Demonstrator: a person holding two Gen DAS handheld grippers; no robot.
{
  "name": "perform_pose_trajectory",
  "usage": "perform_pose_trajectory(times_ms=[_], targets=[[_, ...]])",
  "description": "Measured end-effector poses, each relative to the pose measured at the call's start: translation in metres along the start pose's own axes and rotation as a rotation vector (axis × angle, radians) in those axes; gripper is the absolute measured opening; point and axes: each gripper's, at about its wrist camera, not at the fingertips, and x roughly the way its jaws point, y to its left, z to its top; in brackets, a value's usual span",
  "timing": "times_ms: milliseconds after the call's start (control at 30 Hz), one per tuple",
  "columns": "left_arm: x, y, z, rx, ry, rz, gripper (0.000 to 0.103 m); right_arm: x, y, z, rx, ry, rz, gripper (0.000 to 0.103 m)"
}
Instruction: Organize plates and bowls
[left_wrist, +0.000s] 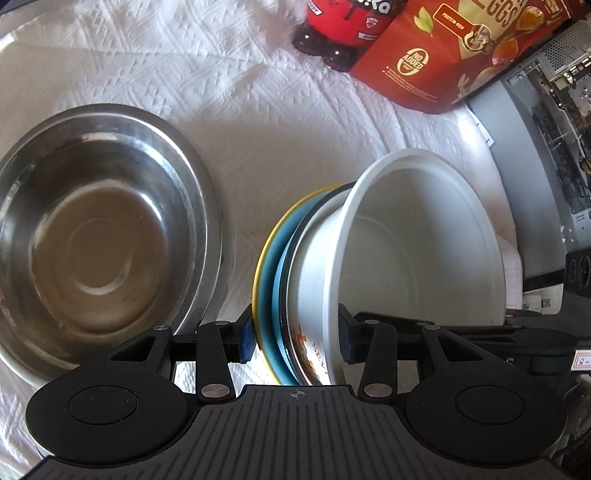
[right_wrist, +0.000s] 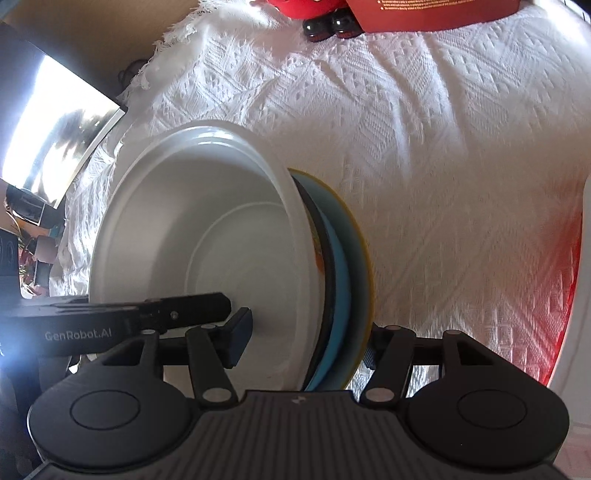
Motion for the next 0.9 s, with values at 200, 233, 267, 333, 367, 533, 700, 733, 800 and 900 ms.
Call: perform_pose_trajectory(times_ms=[200,233,267,333,367,533,700,733,800,900], targets=[[-0.001,0.001,-0.001,-0.015,-0.006,-0.01,0.045,-0.001,-0.003,-0.001,-0.003,-0.007,0.004,0.06],[-0.001,0.001,-0.001,-0.014,-0.005,-0.01,0.045,-0.002,-0.002,-0.001,-0.007,-0.012,0.0,0.059],[-0.002,0.0,-0.001,-0.012,-0.005,-0.01,0.045,-0.003,-0.001,-0.001,-0.015,-0.021,-0.009,0.059],[-0.003,-0.002,-0.002,-0.004,-0.009,-0.006,0.046,-0.006,0.002,-0.001,-0.041,-0.046,-0.038,0.059],[-0.003,-0.003,-0.002,0.0,-0.012,0.0,0.047,-0.008,0.003,0.0,-0.051,-0.055,-0.05,0.059],[-0.001,-0.008,-0.002,0.012,-0.012,0.016,0.051,-0.007,0.004,0.004,-0.065,-0.048,-0.064,0.06],[0.0,-0.005,-0.002,-0.016,-0.013,0.005,0.051,-0.004,0.008,0.003,-0.078,-0.047,-0.066,0.061],[0.0,-0.005,-0.002,-0.017,-0.015,0.006,0.051,-0.005,0.008,0.002,-0.08,-0.046,-0.065,0.062],[-0.001,-0.005,-0.002,-0.017,-0.018,0.009,0.051,-0.005,0.007,0.002,-0.078,-0.041,-0.059,0.062],[-0.001,-0.005,-0.002,-0.023,-0.019,0.013,0.051,-0.004,0.004,0.003,-0.075,-0.031,-0.045,0.061]])
